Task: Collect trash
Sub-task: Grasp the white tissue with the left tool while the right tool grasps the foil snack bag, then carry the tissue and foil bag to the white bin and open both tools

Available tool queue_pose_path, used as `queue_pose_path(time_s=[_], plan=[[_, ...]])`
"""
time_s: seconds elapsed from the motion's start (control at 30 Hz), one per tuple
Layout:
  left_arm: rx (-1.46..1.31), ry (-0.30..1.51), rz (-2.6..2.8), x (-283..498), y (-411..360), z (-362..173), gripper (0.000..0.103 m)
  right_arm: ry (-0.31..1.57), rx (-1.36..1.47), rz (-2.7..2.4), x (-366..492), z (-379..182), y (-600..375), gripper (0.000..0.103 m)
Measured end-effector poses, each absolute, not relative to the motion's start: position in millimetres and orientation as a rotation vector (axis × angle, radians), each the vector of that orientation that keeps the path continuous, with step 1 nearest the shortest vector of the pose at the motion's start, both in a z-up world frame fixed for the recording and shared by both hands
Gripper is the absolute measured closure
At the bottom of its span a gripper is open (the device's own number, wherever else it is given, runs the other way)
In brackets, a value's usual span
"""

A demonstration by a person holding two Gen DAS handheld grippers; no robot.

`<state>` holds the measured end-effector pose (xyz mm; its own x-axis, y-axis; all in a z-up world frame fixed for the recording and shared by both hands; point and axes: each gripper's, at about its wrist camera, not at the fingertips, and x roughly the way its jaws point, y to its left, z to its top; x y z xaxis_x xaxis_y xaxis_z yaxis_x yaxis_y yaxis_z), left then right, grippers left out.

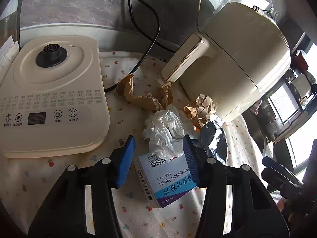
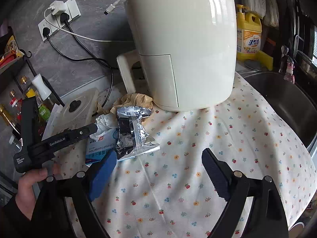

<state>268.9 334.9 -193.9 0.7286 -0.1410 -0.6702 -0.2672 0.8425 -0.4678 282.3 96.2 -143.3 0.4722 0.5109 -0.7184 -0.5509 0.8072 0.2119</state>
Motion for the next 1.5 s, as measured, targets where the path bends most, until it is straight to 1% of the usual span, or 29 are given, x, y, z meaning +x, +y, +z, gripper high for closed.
queue_pose_path(time_s=[0.03,0.07,0.13,0.17,0.23,0.3,0.33,0.37,0.4,0.43,0.6,0.93,1.23,1.5], plan=[[-0.580,0.766,0.072,269.4,334.9,-195.6,0.065,0.867,-0.052,0.659,284.5,-145.0,101.5,0.018],[-0.582,0.768,0.072,269.1,334.8,-197.1,0.069,0.874,-0.054,0.667,287.0,-147.6,107.6,0.019],[-0.589,0.773,0.070,267.7,335.3,-199.0,0.091,0.901,-0.056,0.685,292.6,-153.8,120.1,0.022],[-0.586,0.774,0.071,266.5,336.1,-199.4,0.095,0.919,-0.058,0.695,296.0,-157.7,126.8,0.024],[-0.570,0.760,0.080,261.9,335.1,-196.8,0.096,0.948,-0.072,0.707,303.5,-164.9,138.4,0.031],[-0.564,0.747,0.087,256.8,336.0,-193.7,0.097,0.960,-0.091,0.711,309.3,-170.3,147.4,0.035],[-0.564,0.740,0.092,254.0,336.4,-191.8,0.097,0.967,-0.099,0.712,311.8,-173.0,150.6,0.040],[-0.565,0.732,0.098,250.6,337.0,-190.1,0.097,0.982,-0.104,0.716,314.5,-175.6,153.0,0.048],[-0.566,0.726,0.104,247.1,338.2,-188.2,0.097,1.010,-0.110,0.716,317.0,-178.6,154.1,0.076],[-0.567,0.720,0.108,243.7,338.7,-186.3,0.097,1.024,-0.105,0.710,318.2,-179.0,153.1,0.089],[-0.556,0.692,0.116,228.8,337.3,-173.5,0.097,1.014,-0.050,0.760,306.8,-165.1,140.4,0.092],[-0.519,0.638,0.098,208.0,304.8,-140.2,0.097,0.980,0.031,0.715,284.1,-149.5,80.4,0.092],[-0.471,0.674,0.003,215.3,243.2,-137.7,0.097,0.975,0.136,0.630,262.9,-145.2,-4.7,0.092],[-0.417,0.710,-0.134,232.4,162.3,-136.9,0.097,0.944,0.169,0.494,244.0,-139.0,-103.5,0.092]])
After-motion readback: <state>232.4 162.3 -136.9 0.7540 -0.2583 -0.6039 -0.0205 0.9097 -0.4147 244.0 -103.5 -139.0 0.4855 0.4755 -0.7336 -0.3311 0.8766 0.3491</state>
